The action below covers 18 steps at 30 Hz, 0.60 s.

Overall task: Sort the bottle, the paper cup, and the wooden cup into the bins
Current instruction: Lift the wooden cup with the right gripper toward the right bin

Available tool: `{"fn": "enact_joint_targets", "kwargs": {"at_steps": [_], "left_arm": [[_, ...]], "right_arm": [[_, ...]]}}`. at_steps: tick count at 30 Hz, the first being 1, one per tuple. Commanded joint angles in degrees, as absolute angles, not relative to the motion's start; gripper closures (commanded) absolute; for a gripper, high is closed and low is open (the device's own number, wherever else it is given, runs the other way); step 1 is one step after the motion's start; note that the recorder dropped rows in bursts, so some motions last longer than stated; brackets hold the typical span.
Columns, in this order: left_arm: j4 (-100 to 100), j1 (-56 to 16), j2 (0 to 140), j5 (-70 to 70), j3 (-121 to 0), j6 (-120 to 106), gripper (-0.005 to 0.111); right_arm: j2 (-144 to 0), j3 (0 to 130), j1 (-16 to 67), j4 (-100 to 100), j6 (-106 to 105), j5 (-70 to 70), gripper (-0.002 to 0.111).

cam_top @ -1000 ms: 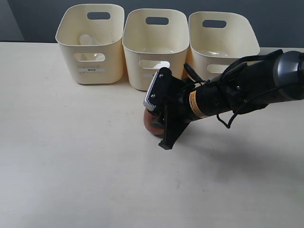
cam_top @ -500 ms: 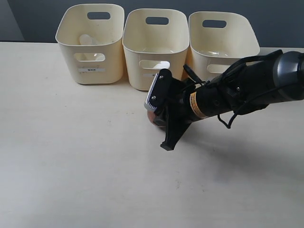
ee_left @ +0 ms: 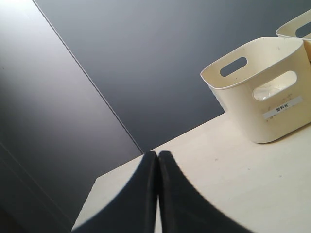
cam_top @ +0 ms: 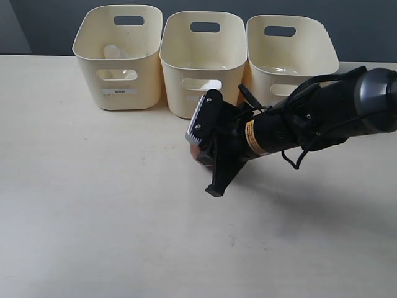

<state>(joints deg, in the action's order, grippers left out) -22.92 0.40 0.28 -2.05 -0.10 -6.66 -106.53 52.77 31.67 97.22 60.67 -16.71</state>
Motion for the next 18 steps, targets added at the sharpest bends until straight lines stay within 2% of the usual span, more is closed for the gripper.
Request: {"fn": "enact_joint_targets", "kwargs": {"at_steps": [1,13,15,18], "left_arm": [[-22.9,0.4,0.0,-1.7,0.0,-6.6,0.107],[-22.9,0.4,0.0,-1.7,0.0,-6.6,0.107],[-22.9,0.4,0.0,-1.7,0.0,-6.6,0.107],[-22.9,0.4,0.0,-1.7,0.0,-6.6,0.107]], "right_arm": [[-105.5,52.9,32.2,93.6,59.1,-14.7,0.109],[-91.8,52.9,32.2,81.2,54.8,-14.8,0.109],[-88.9,52.9,32.2,80.3,54.8,-13.3,0.109],[-84.5,52.9,32.1,78.8,54.4,-2.7,0.109]]}}
